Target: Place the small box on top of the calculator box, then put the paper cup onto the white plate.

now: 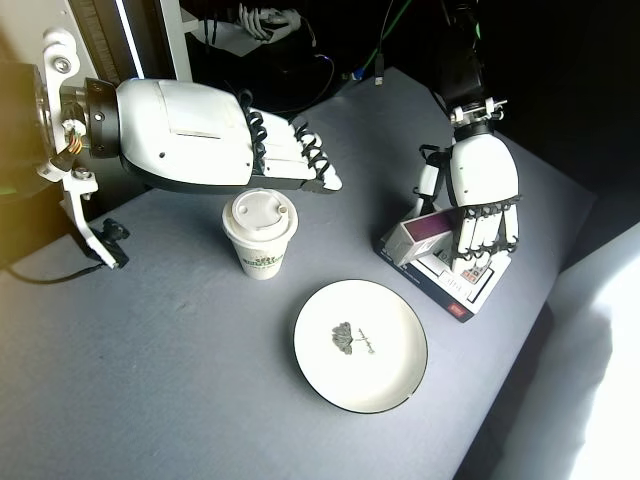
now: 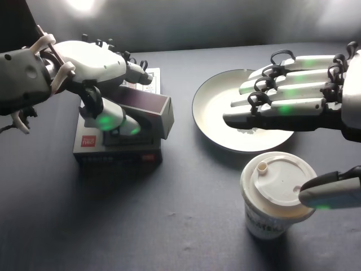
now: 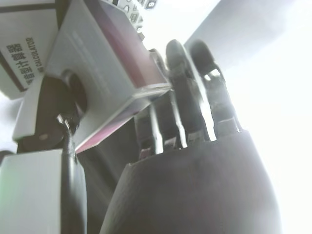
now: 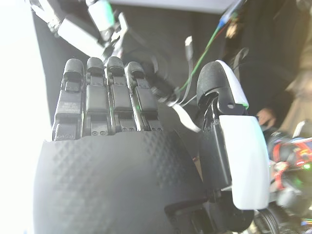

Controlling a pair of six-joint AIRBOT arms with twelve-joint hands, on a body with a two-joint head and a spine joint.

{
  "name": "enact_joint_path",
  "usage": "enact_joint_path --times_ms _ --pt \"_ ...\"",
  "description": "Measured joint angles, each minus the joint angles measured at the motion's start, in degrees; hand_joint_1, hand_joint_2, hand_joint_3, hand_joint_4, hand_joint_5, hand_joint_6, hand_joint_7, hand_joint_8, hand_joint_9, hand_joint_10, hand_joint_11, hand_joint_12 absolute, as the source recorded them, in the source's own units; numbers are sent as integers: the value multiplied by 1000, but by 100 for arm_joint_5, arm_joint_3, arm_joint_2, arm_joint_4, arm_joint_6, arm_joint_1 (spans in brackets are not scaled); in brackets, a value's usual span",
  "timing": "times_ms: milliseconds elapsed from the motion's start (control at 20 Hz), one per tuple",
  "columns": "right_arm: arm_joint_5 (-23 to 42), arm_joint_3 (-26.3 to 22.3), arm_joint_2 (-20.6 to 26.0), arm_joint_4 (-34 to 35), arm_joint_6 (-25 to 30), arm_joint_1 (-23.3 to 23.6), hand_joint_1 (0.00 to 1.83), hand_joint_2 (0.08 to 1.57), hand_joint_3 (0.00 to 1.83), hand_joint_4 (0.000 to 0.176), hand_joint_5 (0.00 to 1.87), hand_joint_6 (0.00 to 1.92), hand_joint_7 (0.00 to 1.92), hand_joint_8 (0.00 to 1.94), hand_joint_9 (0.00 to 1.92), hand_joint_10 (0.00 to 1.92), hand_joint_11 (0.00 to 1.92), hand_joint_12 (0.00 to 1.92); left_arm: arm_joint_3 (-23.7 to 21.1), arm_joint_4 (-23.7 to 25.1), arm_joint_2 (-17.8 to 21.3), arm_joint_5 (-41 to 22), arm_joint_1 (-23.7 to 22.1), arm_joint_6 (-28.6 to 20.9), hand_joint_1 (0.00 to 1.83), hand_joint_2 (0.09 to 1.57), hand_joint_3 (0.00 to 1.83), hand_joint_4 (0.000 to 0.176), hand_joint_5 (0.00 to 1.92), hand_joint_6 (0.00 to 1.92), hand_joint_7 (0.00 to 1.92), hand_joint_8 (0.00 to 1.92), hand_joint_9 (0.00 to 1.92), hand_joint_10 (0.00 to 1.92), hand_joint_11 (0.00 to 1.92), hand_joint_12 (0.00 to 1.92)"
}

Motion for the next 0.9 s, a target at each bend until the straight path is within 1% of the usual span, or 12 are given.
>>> enact_joint_path --times_ms 50,100,200,350,400,450,550,600,650,700,800,900 --pt "-7 -17 0 24 -26 -2 323 1227 0 0 119 0 115 0 81 1 0 186 -52 -13 46 -9 7 2 460 1033 0 0 192 0 247 0 238 0 0 670" --pt "-20 -24 2 24 -28 -4 330 1212 0 0 124 2 109 0 72 0 0 178 -90 -20 98 -15 13 4 370 1009 0 0 161 0 198 0 194 0 0 593" --pt "-48 -26 7 96 -42 -63 374 1159 0 0 71 1 50 1 21 0 0 58 -181 -57 225 -42 13 24 206 952 0 0 138 0 165 0 160 0 0 493" --pt "-35 -26 9 81 -35 -118 365 1120 0 0 5 0 1 0 0 0 0 1 -256 -127 302 -103 11 42 104 939 0 0 25 1 28 5 28 1 0 174" --pt "35 -28 46 0 50 -232 387 1093 0 0 0 0 0 0 0 0 0 0 -280 -168 302 -92 0 85 111 934 0 0 7 0 5 0 7 1 0 106" --pt "72 -26 79 -116 48 -385 433 1053 0 0 0 0 0 0 0 0 0 0 -413 -264 363 -144 -9 153 135 914 0 0 14 4 12 4 10 4 3 98" --pt "-50 20 68 -229 -2 -404 528 978 0 0 0 0 0 0 0 0 0 0 -619 -289 507 -192 -31 151 105 921 0 0 21 5 21 7 17 6 0 89" --pt "-44 46 66 -50 -26 -251 582 949 0 0 0 0 0 0 0 0 0 0 -723 -278 592 -212 -81 151 87 920 0 0 39 1 42 1 40 1 0 129" --pt "4 46 66 118 -63 -205 626 905 0 0 0 0 0 0 0 0 0 0 -831 -267 675 -229 -114 153 62 925 1 0 35 0 41 0 36 0 0 110" --pt "33 46 37 190 -120 -203 722 861 0 0 0 0 0 0 0 0 0 0 -911 -262 745 -229 -146 151 67 931 2 0 35 0 36 1 30 0 0 60" --pt "-26 22 -61 -20 -155 -149 823 822 0 0 0 0 0 0 0 0 0 0 -1025 304 839 -232 -153 -428 62 930 1 0 47 4 46 5 36 3 0 49" --pt "105 2 -79 66 -136 -101 993 818 0 0 0 0 0 0 0 0 0 0 -1128 1154 868 -247 -149 -1274 61 926 0 0 29 8 21 5 12 4 0 1"
